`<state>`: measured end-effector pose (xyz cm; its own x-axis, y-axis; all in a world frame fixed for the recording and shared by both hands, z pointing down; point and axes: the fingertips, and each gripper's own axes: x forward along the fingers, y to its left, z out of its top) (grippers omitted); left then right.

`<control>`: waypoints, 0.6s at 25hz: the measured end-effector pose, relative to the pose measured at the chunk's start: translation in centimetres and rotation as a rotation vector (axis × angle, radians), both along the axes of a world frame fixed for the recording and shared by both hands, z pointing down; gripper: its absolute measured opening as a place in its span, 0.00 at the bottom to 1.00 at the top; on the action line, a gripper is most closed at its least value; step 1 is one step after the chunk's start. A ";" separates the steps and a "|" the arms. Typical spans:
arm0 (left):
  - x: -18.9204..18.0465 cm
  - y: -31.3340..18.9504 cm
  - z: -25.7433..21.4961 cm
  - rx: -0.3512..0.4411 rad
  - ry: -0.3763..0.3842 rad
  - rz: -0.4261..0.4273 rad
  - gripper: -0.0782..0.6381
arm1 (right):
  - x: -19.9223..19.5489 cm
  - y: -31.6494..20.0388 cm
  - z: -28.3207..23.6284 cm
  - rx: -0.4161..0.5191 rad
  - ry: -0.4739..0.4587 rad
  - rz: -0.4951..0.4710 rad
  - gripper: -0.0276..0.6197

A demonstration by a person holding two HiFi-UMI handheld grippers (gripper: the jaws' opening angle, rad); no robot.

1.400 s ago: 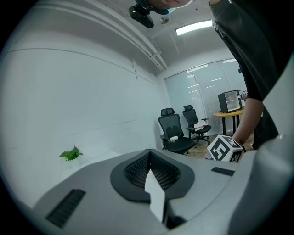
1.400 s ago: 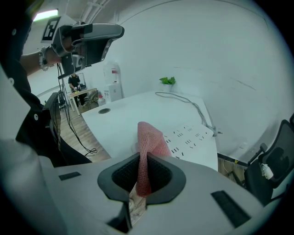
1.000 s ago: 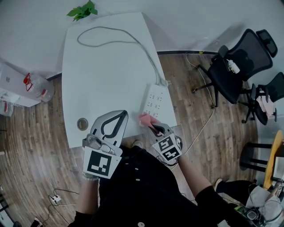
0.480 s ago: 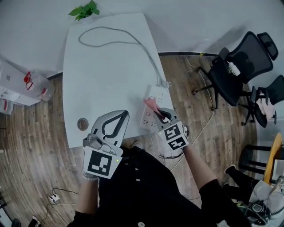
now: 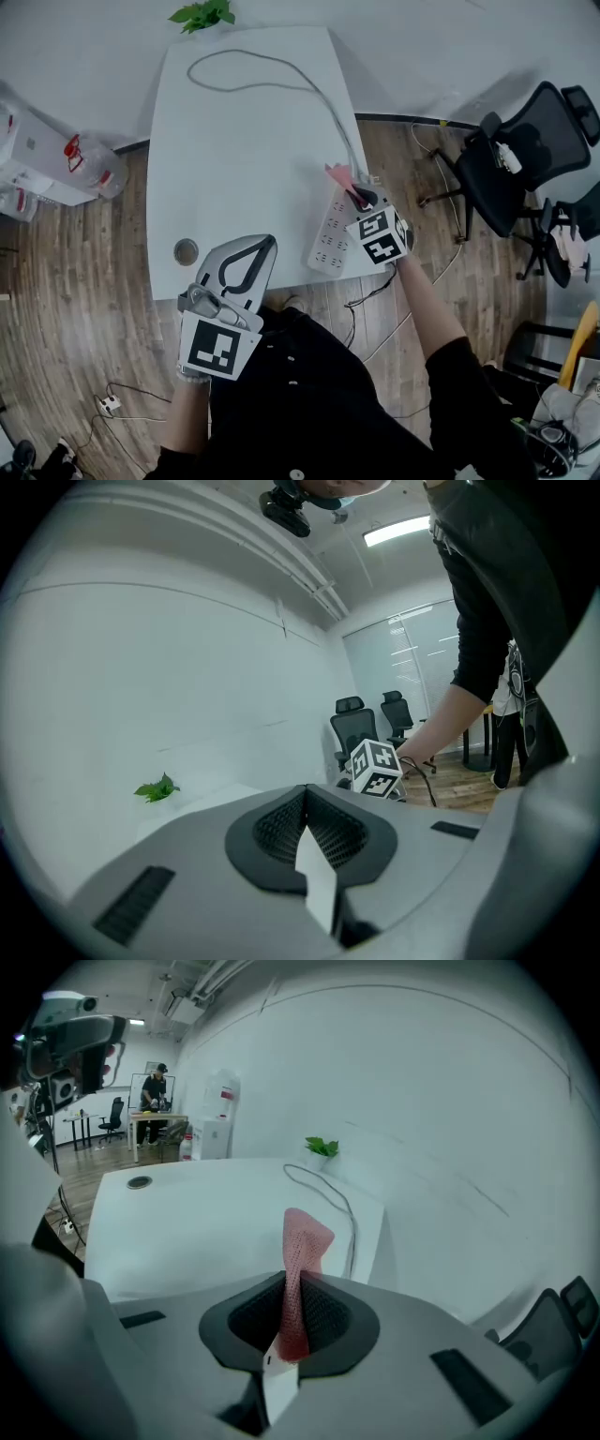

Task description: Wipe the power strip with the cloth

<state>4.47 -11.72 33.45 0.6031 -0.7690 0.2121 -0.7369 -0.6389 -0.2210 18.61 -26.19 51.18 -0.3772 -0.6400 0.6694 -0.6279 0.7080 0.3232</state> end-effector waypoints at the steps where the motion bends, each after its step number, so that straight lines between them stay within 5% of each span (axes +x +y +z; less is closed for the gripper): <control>1: -0.3 0.1 0.0 -0.003 -0.001 -0.009 0.13 | 0.1 -0.6 0.3 -0.004 0.013 0.002 0.13; 15: -2.5 1.0 0.7 -0.027 -0.004 -0.070 0.13 | -1.0 -0.6 4.6 -0.133 0.064 -0.048 0.13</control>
